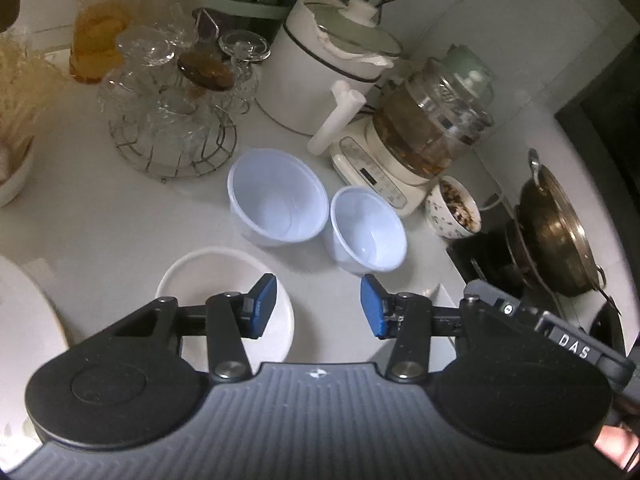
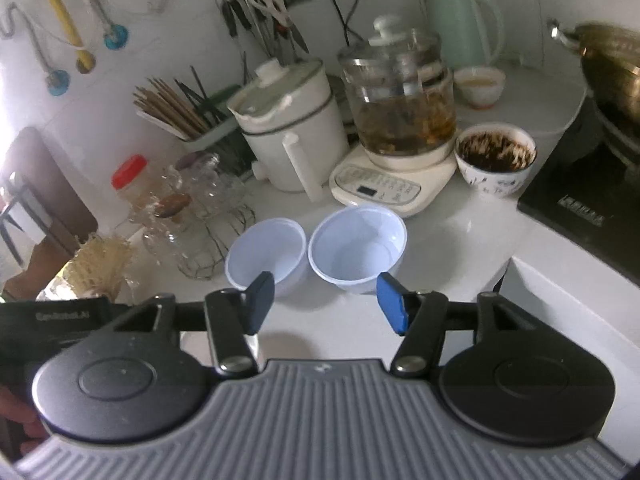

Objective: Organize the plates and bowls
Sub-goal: 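Close both grippers on the rim of the light-blue bowl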

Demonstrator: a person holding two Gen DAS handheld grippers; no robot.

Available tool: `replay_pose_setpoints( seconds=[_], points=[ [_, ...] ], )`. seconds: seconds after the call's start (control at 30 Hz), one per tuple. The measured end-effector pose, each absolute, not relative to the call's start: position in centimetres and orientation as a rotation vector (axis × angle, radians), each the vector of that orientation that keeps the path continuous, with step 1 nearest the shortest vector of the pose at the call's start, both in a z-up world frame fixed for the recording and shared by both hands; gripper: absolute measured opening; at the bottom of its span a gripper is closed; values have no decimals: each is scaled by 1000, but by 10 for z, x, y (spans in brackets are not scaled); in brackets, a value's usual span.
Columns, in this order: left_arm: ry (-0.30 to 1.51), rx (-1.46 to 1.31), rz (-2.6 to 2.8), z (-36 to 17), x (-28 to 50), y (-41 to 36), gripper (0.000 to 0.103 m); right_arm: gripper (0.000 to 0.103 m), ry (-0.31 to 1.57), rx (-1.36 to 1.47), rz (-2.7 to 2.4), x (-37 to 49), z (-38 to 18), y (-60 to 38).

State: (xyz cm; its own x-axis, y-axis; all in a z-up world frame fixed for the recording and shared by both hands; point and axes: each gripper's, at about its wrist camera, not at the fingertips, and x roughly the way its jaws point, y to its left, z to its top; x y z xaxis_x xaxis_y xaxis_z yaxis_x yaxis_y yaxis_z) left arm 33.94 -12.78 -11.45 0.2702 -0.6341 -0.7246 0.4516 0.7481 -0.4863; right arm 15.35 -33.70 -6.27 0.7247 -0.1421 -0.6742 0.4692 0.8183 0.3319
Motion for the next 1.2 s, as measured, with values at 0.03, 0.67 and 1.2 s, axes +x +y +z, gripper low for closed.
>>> replay_pose_setpoints(
  seconds=[0.03, 0.67, 1.2],
  points=[
    [1078, -196, -735, -118, 344, -133, 54, 60, 691, 523, -350, 158, -68, -344],
    [1262, -229, -671, -173, 395, -239, 54, 47, 847, 611, -352, 239, -157, -445],
    [1356, -251, -535, -193, 410, -272, 53, 38, 912, 639, -241, 261, -177, -470]
  ],
)
